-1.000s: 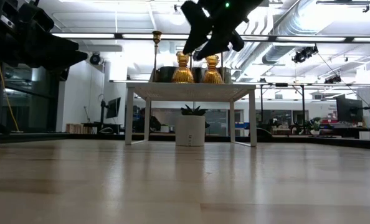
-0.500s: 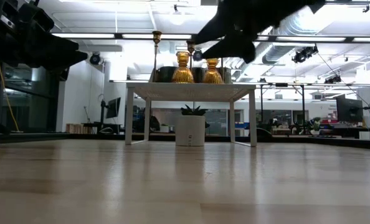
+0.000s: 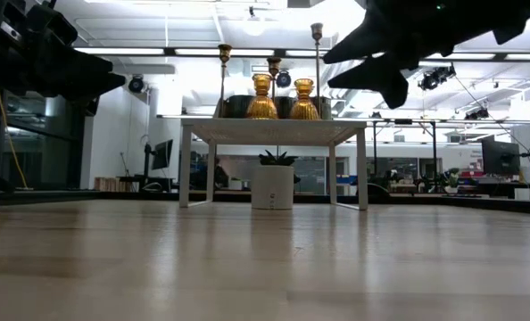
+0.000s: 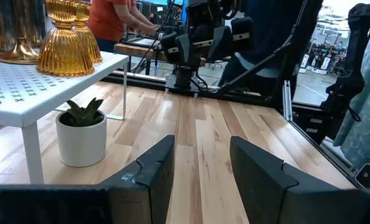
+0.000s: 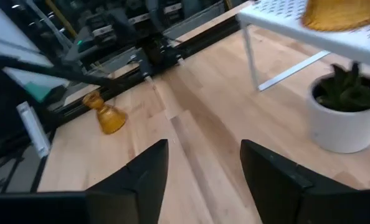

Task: Pick & Place candle stick holders
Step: Put the gold candle holder on the shelf

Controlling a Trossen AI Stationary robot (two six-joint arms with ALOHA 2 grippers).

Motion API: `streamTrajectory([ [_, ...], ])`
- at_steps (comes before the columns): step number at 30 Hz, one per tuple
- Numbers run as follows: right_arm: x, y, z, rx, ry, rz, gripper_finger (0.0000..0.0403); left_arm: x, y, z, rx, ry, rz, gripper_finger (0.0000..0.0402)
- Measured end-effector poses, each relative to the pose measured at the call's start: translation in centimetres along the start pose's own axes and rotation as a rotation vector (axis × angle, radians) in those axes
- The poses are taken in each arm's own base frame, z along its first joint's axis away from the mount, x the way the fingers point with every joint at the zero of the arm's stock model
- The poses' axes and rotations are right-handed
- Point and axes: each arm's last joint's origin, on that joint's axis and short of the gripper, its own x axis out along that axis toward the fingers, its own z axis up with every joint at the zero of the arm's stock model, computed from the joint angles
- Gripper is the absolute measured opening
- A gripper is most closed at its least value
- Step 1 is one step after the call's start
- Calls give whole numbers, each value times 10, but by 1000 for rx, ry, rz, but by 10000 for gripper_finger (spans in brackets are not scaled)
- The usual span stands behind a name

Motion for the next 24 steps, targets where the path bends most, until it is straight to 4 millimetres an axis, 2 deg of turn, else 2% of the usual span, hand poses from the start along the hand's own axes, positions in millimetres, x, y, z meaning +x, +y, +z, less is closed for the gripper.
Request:
streamTrajectory([
  [11, -4, -9, -14, -12, 48, 24, 94, 0, 0, 0, 0, 0, 0, 152],
  [19, -9, -20, -33, -3, 47, 88, 11, 0, 0, 0, 0, 0, 0, 152],
  [24, -20, -31, -45, 12, 17, 135, 4, 0, 0, 0, 0, 0, 0, 152],
])
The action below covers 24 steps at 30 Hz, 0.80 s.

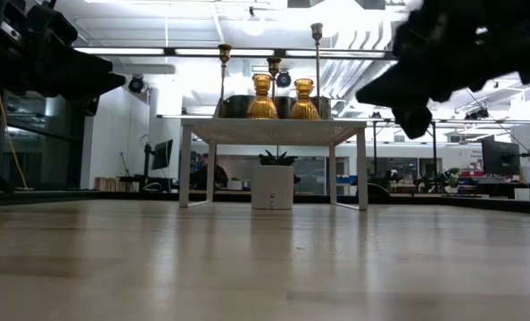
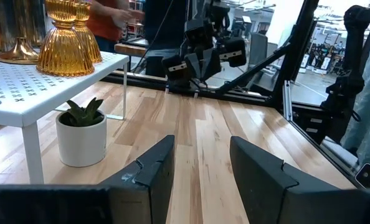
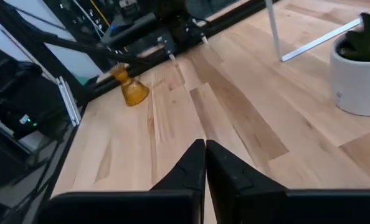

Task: Pick & Place candle stick holders
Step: Put the gold candle holder on the shelf

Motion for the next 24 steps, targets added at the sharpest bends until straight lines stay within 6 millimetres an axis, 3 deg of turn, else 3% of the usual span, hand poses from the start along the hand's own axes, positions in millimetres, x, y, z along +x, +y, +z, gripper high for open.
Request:
streamTrajectory([
  [14, -48, -25, -23, -29, -63, 50, 3, 0, 0, 0, 0, 0, 0, 152],
  [24, -65, -33, -33, -64, -52, 123, 3, 0, 0, 0, 0, 0, 0, 152],
])
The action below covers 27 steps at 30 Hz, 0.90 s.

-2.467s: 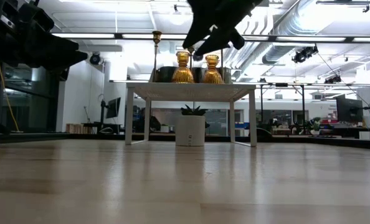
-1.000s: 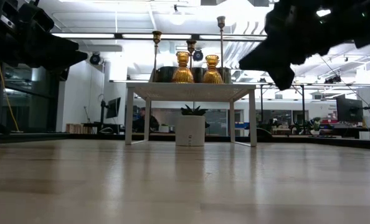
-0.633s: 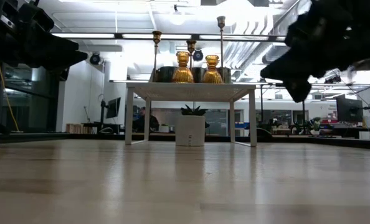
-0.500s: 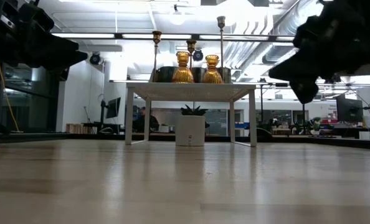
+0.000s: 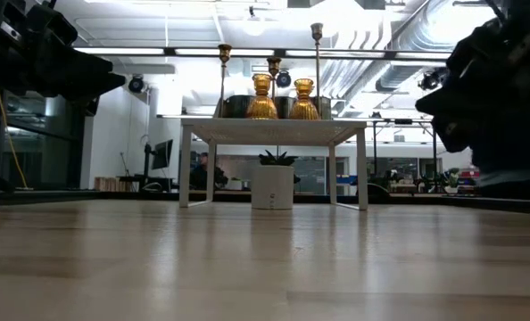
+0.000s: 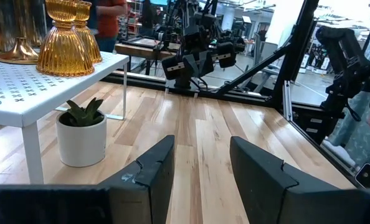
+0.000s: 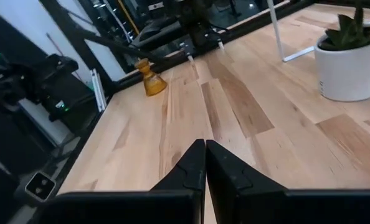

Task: Pick & Place candle stick holders
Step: Put the gold candle holder on the shelf

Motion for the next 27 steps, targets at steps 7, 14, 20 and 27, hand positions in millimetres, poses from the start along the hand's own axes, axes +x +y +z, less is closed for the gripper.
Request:
streamTrajectory([
  [7, -11, -2, -2, -55, 54, -4, 3, 0, 0, 0, 0, 0, 0, 152],
  [14, -26, -6, -7, -65, 108, -28, 3, 0, 0, 0, 0, 0, 0, 152],
  [20, -34, -2, 1, -131, 25, 49, 3, 0, 0, 0, 0, 0, 0, 152],
  [27, -36, -3, 3, -190, -3, 50, 3, 0, 0, 0, 0, 0, 0, 152],
])
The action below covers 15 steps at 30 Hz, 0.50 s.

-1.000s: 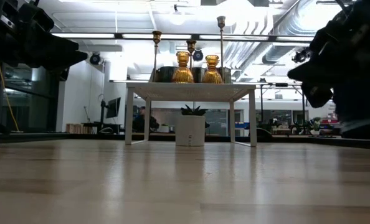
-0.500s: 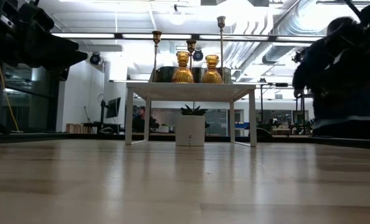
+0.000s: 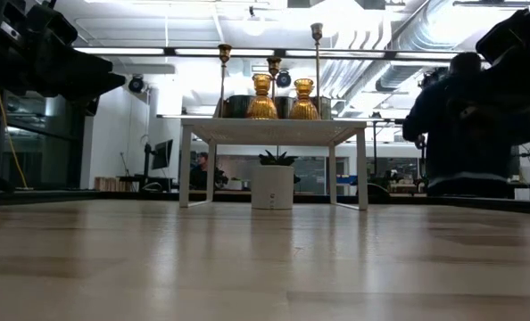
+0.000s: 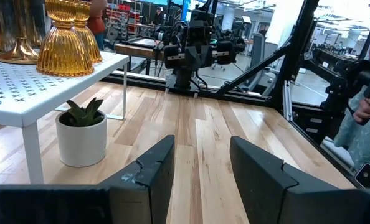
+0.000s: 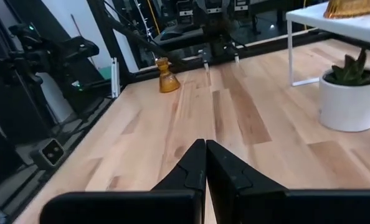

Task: Pick & Place candle stick holders
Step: Put the gold candle holder on the shelf

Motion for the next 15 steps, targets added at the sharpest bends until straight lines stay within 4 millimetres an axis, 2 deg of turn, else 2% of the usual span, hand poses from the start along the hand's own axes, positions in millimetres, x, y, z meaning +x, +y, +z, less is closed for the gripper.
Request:
streamTrajectory([
  [15, -3, -8, 4, -53, -46, -42, 3, 0, 0, 0, 0, 0, 0, 152],
])
